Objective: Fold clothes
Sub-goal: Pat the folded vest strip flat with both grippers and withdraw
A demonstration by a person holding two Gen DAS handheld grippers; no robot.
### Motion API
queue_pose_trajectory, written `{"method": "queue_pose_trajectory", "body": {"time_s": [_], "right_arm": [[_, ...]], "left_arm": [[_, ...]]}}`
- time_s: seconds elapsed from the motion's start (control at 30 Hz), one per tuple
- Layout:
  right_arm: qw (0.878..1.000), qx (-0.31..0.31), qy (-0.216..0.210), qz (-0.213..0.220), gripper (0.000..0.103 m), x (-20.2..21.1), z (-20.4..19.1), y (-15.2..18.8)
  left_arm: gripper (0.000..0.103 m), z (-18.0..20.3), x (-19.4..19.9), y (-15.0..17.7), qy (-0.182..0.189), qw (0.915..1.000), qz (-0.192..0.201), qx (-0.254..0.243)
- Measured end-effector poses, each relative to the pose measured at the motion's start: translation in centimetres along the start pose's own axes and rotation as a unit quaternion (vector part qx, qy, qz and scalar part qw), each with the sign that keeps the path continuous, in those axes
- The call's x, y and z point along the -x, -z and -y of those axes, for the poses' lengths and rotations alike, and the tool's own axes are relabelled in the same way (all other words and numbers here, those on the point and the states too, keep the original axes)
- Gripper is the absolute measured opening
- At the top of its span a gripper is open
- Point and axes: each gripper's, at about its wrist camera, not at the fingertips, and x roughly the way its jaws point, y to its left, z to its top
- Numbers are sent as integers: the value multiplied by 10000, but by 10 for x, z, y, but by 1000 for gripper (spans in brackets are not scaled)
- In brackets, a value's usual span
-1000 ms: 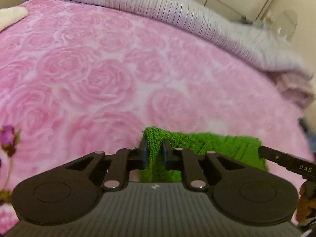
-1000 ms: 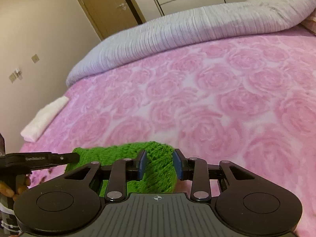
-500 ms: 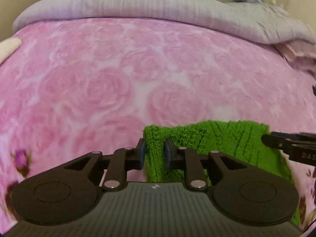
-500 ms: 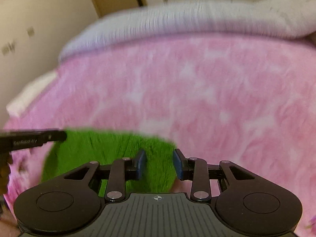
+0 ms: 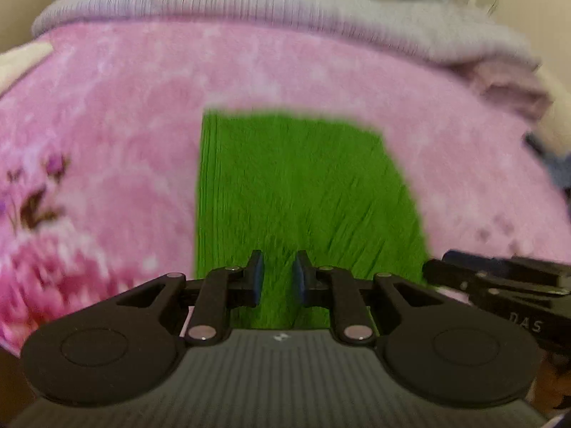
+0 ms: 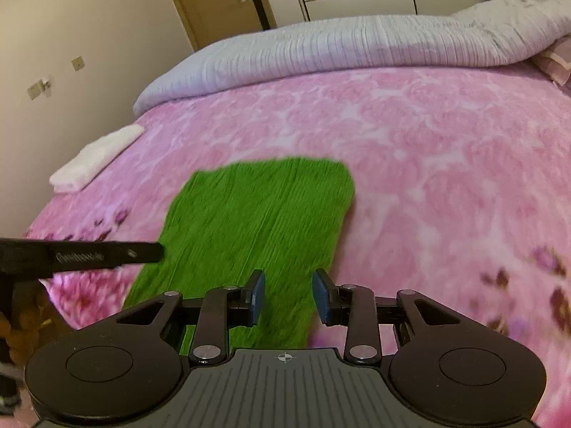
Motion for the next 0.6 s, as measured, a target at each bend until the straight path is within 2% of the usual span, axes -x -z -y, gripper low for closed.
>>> {"method": "queue_pose_trajectory", "body": {"time_s": [0.1, 0.17, 0.33, 0.43, 0.6], "right_arm": [[9997, -46, 120, -197, 34, -11, -3, 7], [9992, -77, 200, -329, 34, -19, -5, 11], [9998, -134, 114, -53, 35, 22, -8, 16], [9995, -255, 189, -42, 36, 38, -8, 27], [9988, -421, 225, -54, 48, 62, -8, 41]], "left_arm": [[19, 9, -6, 8, -297, 9995, -68, -115], [18, 14, 10, 8, -355, 9992, -9, -162], [18, 25, 46, 18, -547, 9979, 169, -312], [18, 30, 62, 30, -603, 9974, 207, -335], [23, 36, 83, 53, -666, 9971, 206, -311]]}}
